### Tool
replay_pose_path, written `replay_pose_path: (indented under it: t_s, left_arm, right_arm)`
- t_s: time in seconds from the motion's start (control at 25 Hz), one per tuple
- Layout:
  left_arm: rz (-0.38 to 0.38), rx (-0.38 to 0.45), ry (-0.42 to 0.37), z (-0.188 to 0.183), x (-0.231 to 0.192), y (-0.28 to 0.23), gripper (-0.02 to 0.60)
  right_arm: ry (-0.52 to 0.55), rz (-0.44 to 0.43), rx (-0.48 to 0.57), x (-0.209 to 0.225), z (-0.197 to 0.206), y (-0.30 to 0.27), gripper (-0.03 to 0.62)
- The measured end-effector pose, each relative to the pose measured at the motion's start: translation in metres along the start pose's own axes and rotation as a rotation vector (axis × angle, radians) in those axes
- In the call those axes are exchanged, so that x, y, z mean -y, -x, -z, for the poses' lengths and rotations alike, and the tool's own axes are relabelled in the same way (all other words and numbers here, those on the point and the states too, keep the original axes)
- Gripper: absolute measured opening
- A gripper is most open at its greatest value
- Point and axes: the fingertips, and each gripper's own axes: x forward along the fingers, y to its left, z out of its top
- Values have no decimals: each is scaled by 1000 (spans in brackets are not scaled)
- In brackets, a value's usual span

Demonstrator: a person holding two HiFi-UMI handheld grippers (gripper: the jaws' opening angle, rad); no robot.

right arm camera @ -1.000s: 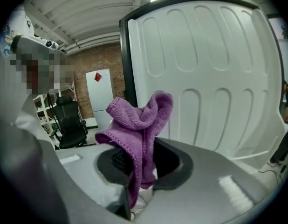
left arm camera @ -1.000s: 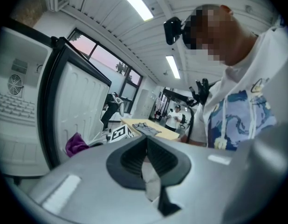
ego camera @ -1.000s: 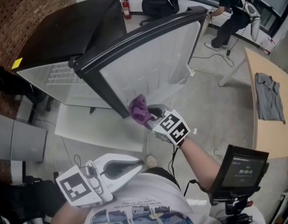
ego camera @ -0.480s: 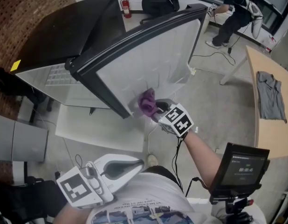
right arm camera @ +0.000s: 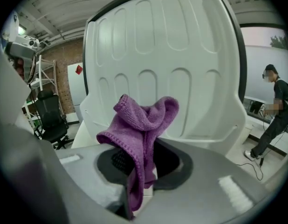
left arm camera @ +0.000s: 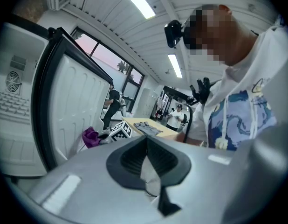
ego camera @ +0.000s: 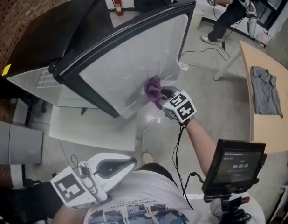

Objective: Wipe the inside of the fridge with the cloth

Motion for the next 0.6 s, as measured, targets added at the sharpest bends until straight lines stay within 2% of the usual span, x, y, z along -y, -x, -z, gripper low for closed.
replay_pose_path:
  t_s: [0.4, 0.6]
  left_arm:
    - [10, -3, 8, 1, 2, -13, 6]
    - [10, 2, 8, -1, 1, -17, 6]
  right_arm:
    - [-30, 146, -33, 79, 15, 21, 78]
    - [10, 203, -59, 98, 19, 28, 78]
